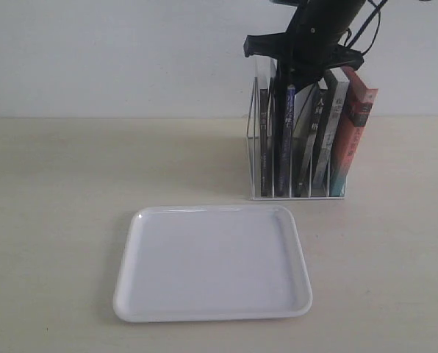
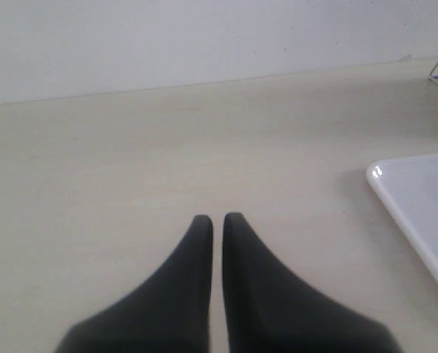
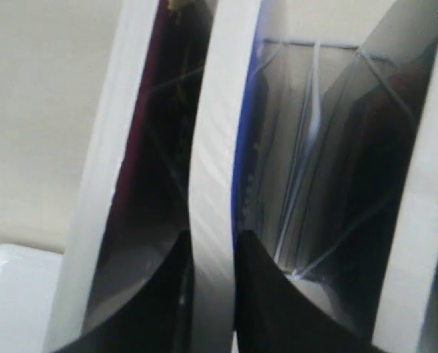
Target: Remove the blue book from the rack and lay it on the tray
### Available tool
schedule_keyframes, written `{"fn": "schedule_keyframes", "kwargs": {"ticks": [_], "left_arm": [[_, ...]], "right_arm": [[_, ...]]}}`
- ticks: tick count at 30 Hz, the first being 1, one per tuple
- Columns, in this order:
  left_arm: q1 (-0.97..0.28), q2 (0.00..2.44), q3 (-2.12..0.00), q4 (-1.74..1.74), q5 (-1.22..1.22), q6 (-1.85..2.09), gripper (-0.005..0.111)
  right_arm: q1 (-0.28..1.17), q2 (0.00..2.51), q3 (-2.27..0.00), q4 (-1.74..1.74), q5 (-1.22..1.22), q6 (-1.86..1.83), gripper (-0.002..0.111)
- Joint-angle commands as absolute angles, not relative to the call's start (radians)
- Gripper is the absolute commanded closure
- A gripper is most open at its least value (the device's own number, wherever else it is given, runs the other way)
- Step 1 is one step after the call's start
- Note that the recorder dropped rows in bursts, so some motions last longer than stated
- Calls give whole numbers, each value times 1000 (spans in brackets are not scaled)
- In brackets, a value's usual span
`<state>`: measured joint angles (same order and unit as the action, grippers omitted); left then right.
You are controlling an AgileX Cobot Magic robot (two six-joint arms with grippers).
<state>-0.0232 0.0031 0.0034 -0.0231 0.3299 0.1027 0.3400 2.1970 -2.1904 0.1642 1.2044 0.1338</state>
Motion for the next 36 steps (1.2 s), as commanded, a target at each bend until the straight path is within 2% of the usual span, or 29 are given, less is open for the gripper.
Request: {"fn": "schedule_keyframes", "kwargs": {"ticks": [1,16,36], "left_arm": [[-21,0,0,-26,314,105,102],[-21,0,0,-26,314,105,102],[-21,0,0,-26,314,105,102]], "right_arm": [[340,2214,-2186,163,1219,137,108],[340,1919,-2186,78,1193,137,108],[340,1843,-2186,43,1221,93,108]]}}
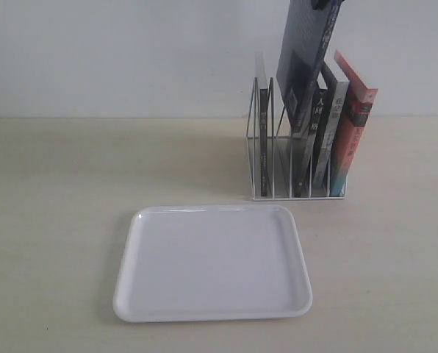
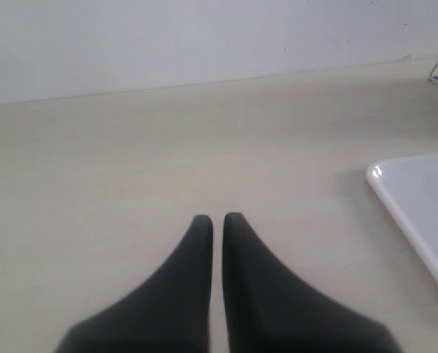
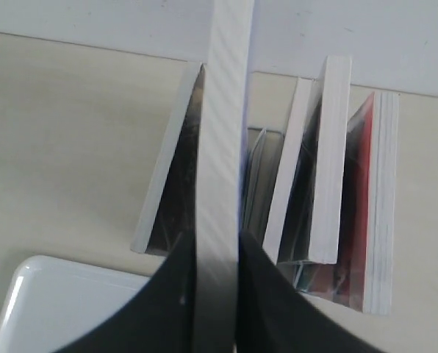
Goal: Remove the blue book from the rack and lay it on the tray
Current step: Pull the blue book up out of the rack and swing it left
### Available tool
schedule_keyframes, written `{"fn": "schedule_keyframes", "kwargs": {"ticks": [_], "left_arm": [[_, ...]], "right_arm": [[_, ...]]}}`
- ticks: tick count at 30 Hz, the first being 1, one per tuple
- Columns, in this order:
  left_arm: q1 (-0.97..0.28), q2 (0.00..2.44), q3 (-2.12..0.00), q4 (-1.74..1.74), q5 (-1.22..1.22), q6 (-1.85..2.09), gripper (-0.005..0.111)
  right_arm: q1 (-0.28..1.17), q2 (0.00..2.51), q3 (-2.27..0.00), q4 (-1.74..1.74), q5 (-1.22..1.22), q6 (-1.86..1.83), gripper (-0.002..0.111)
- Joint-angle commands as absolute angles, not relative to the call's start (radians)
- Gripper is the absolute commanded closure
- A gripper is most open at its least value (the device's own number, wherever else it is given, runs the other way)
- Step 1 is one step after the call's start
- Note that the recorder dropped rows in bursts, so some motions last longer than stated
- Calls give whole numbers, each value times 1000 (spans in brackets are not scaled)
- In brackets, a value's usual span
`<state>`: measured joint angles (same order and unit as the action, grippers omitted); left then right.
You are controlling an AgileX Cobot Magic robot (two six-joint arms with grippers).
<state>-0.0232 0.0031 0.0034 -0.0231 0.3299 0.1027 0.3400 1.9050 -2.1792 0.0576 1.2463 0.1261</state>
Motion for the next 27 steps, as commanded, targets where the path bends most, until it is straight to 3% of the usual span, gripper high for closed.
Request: {"fn": "schedule_keyframes", "kwargs": {"ticks": [1,10,13,19,27], "left_arm": [[-21,0,0,-26,314,105,102],[-21,0,0,-26,314,105,102],[-21,0,0,-26,314,105,102],[-21,0,0,-26,314,105,102],[-21,0,0,-26,314,105,102]], "right_arm": [[340,1827,-2186,43,1221,91,108],[340,1631,-2186,61,1221,9,108],[357,1596,-2184,232,1221,-42,108],[605,1587,-2062,231,1221,-91,108],[861,1606,-1944,-229,1221,288,108]]}}
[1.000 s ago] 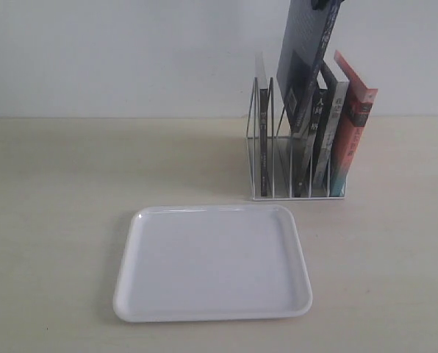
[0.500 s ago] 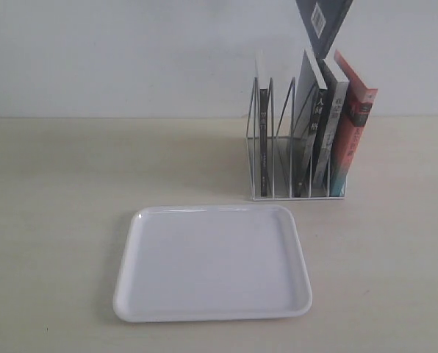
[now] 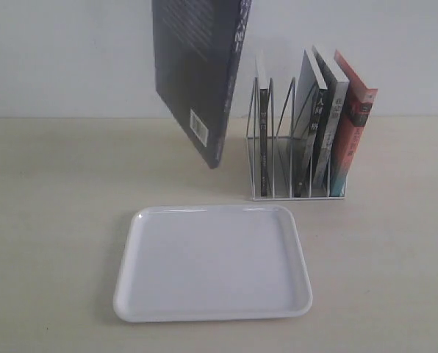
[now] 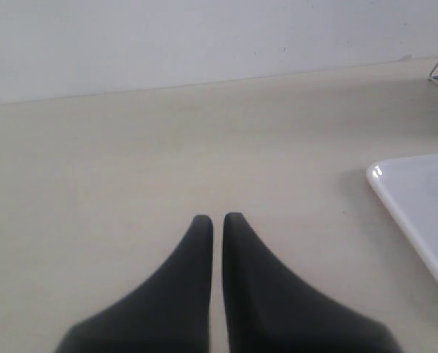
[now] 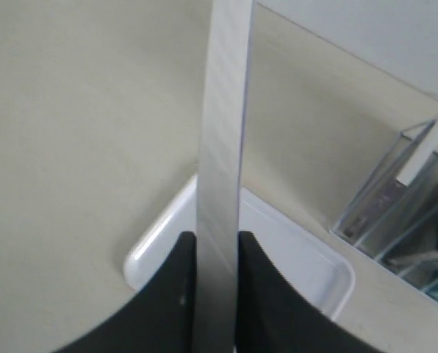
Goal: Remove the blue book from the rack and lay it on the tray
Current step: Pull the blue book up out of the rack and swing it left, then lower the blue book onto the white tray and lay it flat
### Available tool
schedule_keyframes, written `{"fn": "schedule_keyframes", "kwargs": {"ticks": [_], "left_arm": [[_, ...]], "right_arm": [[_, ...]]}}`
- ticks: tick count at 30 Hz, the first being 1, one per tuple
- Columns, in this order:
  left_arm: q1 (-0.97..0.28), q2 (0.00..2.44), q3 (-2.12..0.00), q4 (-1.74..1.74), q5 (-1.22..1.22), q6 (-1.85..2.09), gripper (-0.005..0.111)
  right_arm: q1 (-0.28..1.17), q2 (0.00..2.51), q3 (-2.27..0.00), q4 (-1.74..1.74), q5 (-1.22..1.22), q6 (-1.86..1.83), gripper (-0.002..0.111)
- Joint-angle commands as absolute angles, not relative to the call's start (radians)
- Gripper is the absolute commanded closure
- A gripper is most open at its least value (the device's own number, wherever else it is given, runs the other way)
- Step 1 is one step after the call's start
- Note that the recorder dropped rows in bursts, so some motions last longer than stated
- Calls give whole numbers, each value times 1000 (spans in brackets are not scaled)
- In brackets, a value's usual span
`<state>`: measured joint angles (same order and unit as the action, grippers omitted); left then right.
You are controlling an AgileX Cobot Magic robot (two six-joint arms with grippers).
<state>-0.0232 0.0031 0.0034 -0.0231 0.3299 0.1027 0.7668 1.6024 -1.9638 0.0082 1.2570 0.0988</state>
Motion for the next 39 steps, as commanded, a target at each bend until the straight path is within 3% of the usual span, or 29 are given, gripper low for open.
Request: {"fn": "schedule_keyframes", "kwargs": {"ticks": [1,9,17,31,39], "left_arm": [[-21,0,0,-26,314,105,102],[-21,0,0,-26,314,105,102],[-21,0,0,-26,314,105,102],[-21,0,0,-26,314,105,102],[-21,0,0,-26,314,105,102]], "right_arm": [[895,1614,-1944,-279,1221,335,108],[1071,1723,-1944,-420,1221,471,108],[1150,1838,-1942,-458,1221,263,109],[1141,1804,-1768,-462,1221,521,109],[1032,1711,-1678,-417,1221,611,109]]}}
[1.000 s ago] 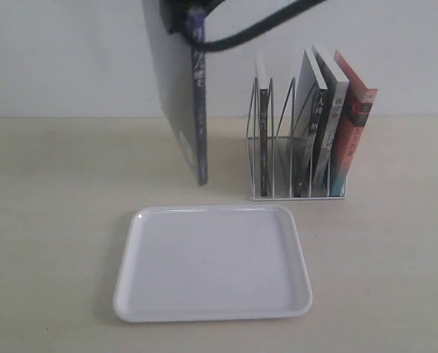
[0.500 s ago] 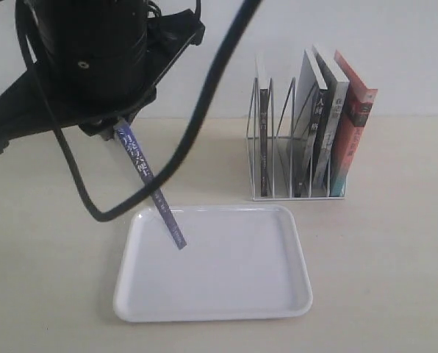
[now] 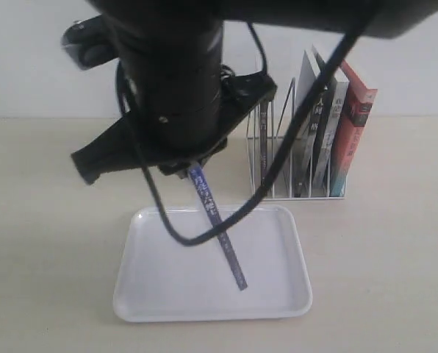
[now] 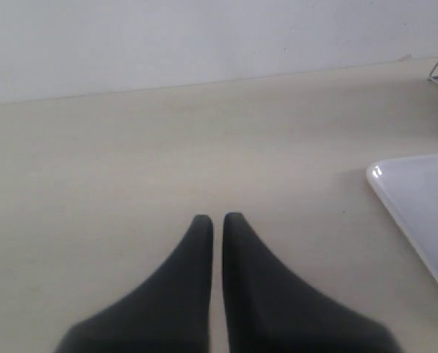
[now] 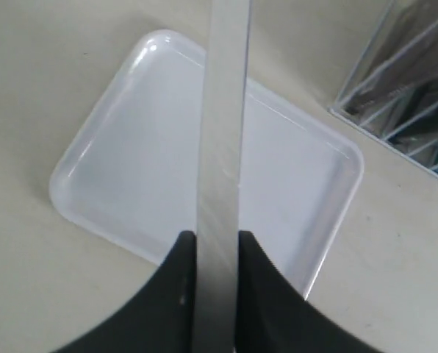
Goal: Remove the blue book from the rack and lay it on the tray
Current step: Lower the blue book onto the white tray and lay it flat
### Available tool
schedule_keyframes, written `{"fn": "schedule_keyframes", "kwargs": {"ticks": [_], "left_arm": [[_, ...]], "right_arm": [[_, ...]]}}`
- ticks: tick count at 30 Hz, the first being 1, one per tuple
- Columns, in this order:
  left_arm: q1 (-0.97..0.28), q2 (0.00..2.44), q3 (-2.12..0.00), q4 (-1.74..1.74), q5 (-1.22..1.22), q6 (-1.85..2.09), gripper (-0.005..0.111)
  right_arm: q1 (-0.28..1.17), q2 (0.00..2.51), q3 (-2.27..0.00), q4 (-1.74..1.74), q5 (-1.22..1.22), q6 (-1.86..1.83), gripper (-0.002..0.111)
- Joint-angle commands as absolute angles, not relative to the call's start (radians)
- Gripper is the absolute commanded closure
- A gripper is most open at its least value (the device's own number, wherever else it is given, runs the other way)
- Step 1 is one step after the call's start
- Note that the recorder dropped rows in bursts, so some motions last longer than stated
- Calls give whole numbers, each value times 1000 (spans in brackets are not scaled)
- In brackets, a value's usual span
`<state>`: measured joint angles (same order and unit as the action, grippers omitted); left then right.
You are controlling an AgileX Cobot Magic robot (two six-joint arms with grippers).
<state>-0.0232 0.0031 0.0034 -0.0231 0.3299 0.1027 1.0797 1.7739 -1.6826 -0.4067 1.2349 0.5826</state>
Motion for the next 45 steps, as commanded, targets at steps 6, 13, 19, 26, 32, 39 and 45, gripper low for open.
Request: {"fn": "schedule_keyframes", "kwargs": {"ticks": [6,13,19,26,32,39,45], "left_arm": [[-21,0,0,-26,314,105,102],[-21,0,0,-26,314,105,102],[-21,0,0,-26,314,105,102],[-21,0,0,-26,314,105,102],[-21,0,0,-26,314,105,102],[-21,0,0,-26,314,105,102],[-21,0,0,-26,314,105,102]], "right_arm": [[967,1704,-1644,-367,1221,566,109],[924,1660,-1539,-383,1221,566,109],[924,1641,-1537,-419,1221,566,109],[924,1711,-1537,-460,1221,566,109],[926,1786,-1537,-454,1221,573,109],[926,1871,-1537,-418,1221,610,109],[926,1896,-1537,-306,1206,603,97]]}}
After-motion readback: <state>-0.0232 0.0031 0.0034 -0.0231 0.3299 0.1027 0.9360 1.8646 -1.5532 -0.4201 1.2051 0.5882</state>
